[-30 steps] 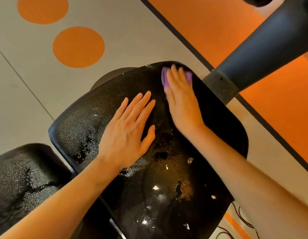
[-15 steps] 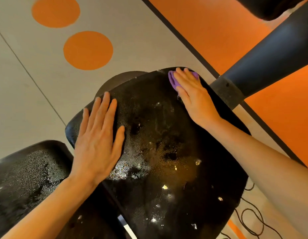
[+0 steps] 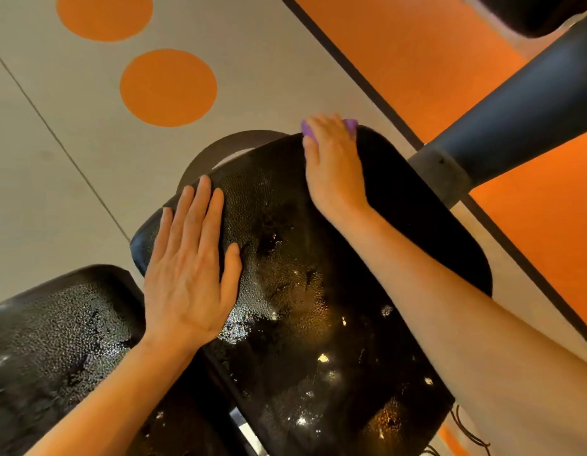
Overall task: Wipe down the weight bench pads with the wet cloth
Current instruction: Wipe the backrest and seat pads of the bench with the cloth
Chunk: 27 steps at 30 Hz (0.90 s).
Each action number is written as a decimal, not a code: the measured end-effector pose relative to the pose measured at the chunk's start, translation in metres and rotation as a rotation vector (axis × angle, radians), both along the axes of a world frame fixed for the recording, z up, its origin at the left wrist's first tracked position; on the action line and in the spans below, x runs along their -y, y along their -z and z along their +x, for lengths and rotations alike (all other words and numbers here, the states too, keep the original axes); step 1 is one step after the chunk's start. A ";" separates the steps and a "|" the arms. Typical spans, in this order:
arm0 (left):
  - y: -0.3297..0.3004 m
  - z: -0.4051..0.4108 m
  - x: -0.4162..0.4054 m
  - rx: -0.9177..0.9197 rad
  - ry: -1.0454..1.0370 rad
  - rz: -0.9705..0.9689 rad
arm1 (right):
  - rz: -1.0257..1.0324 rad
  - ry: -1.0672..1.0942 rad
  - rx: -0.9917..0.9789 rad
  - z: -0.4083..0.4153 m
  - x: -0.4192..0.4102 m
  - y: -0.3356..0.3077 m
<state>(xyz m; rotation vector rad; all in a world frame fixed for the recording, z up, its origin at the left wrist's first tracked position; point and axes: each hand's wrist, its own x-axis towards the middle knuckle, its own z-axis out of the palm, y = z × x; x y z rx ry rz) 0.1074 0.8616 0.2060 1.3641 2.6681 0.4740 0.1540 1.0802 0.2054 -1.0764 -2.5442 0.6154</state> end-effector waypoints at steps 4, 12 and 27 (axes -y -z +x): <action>0.000 0.000 0.001 -0.004 0.007 0.003 | -0.027 -0.415 0.029 -0.004 0.038 -0.013; 0.000 0.000 0.000 -0.005 -0.003 0.019 | 0.017 -0.168 0.043 -0.010 0.017 -0.005; 0.001 0.001 0.002 -0.033 -0.003 0.000 | 0.053 -0.449 0.121 -0.013 0.033 -0.010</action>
